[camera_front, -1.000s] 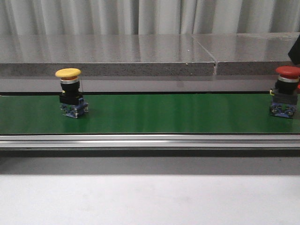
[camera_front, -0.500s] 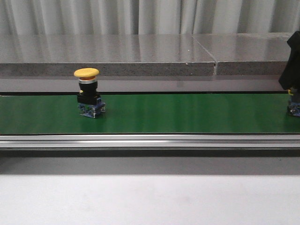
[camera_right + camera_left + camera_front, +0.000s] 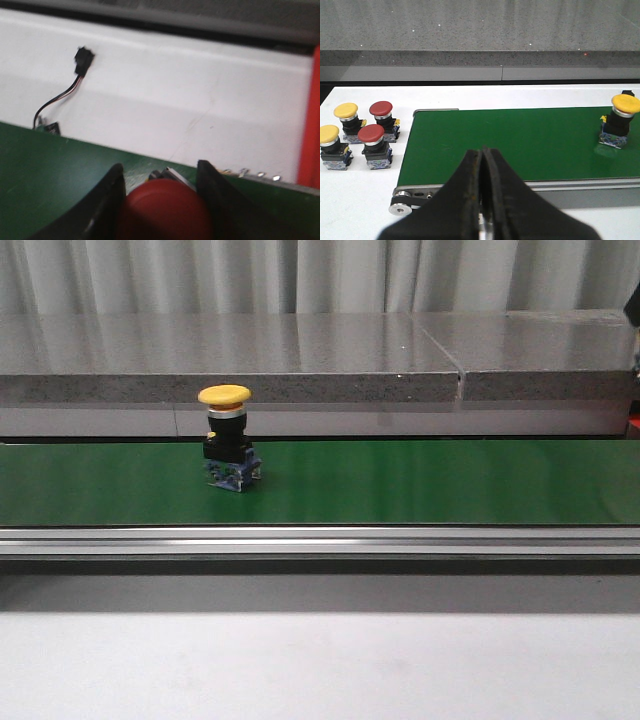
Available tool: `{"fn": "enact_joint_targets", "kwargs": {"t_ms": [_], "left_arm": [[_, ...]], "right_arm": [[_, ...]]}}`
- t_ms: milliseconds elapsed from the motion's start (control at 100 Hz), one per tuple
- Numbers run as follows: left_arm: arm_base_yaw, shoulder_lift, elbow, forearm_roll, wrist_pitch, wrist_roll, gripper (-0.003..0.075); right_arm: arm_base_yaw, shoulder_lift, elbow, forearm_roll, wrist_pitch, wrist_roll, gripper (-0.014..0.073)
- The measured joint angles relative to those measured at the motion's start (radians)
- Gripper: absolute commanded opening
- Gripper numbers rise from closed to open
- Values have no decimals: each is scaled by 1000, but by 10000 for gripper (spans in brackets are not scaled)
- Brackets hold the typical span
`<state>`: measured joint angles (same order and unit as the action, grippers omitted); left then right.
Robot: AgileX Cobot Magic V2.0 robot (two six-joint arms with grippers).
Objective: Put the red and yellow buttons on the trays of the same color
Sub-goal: 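Grasp the red button off the belt with the right gripper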
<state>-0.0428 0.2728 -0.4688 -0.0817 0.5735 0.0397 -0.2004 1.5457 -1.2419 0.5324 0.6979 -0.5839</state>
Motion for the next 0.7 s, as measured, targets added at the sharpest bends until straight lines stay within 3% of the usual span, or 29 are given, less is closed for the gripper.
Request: {"fn": "enact_joint_targets", "kwargs": {"t_ms": [320,700], "left_arm": [[0,0,0,0,0,0,-19],[0,0,0,0,0,0,-19]], "right_arm": [[-168,244,-257,-6,-8,0,113],[-239,518,-473,-7,-48,-1,113]]}}
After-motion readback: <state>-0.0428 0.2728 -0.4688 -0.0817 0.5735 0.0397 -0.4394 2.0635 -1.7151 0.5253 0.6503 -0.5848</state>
